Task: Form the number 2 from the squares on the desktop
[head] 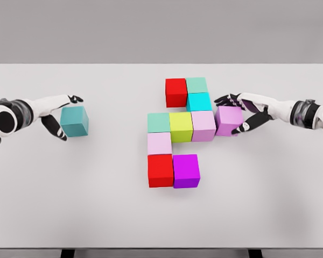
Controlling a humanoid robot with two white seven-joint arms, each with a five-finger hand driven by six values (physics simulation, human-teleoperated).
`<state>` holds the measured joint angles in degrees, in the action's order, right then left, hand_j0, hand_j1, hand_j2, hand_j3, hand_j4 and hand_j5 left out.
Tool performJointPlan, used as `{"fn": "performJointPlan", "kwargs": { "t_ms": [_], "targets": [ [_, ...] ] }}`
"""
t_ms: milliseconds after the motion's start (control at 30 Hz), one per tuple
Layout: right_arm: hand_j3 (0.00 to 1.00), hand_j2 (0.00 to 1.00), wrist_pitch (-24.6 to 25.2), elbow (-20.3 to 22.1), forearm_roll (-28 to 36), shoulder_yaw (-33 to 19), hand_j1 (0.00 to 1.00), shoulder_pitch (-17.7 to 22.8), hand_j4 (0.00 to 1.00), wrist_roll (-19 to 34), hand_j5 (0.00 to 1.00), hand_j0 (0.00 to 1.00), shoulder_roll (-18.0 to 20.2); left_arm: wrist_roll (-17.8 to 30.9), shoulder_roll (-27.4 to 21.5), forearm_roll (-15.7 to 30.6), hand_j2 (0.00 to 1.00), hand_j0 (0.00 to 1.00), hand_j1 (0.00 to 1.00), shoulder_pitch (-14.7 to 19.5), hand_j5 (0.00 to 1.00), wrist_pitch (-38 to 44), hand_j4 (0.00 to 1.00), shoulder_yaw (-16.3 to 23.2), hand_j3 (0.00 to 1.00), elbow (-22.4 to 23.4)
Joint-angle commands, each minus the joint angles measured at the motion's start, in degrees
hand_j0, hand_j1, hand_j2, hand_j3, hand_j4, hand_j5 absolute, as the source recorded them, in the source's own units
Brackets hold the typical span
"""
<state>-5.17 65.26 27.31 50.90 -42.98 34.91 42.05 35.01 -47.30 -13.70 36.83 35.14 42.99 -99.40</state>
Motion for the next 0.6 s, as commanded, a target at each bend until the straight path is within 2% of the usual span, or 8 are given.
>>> {"fn": "performJointPlan", "kwargs": {
  "t_ms": [0,67,233,333,433,500,567],
  "targets": [
    [0.54,0.54,-0.11,-0.13,-1.47,0.69,0.54,0.0,0.54,0.09,0.54,0.54,-0.04,-0.01,0.28,-0.36,1.0,1.0,1.0,0.0,1.0,-0.14,1.0,0.07,1.0,0.52],
    [0.33,0.33,-0.11,-0.22,-1.47,0.6,0.33,0.0,0.33,0.09,0.33,0.33,0.14,-0.01,0.54,-0.45,1.0,1.0,1.0,0.09,1.0,-0.14,1.0,0.07,1.0,0.96],
    [0.3,0.3,-1.25,0.4,-1.03,0.07,0.3,-0.61,0.3,0.09,0.3,0.3,1.72,-0.01,2.3,-2.11,1.0,1.0,1.0,0.26,1.0,-0.14,1.0,0.07,1.0,2.28],
    [0.31,0.31,-5.02,2.5,-0.77,-2.39,0.31,-0.53,0.31,0.09,0.31,0.31,5.93,-0.01,2.83,-2.47,1.0,1.0,1.0,0.26,1.0,-0.14,1.0,0.16,1.0,2.89],
    [0.33,0.33,-12.58,9.35,-0.51,-3.62,0.33,1.4,0.33,0.09,0.33,0.33,11.91,-0.01,3.0,-2.47,1.0,1.0,1.0,0.26,1.0,-0.14,1.0,0.25,1.0,2.98],
    [0.33,0.33,-17.07,18.14,-0.51,-3.62,0.33,4.48,0.33,0.09,0.33,0.33,17.71,-0.01,3.7,-2.82,1.0,1.0,1.0,0.26,1.0,-0.14,1.0,0.25,1.0,4.12],
    [0.33,0.33,-18.3,25.86,-0.42,-3.97,0.33,6.85,0.33,0.09,0.33,0.33,22.54,-0.01,3.97,-2.82,1.0,1.0,1.0,0.26,1.0,-0.14,1.0,0.25,1.0,4.39]
  ]
}}
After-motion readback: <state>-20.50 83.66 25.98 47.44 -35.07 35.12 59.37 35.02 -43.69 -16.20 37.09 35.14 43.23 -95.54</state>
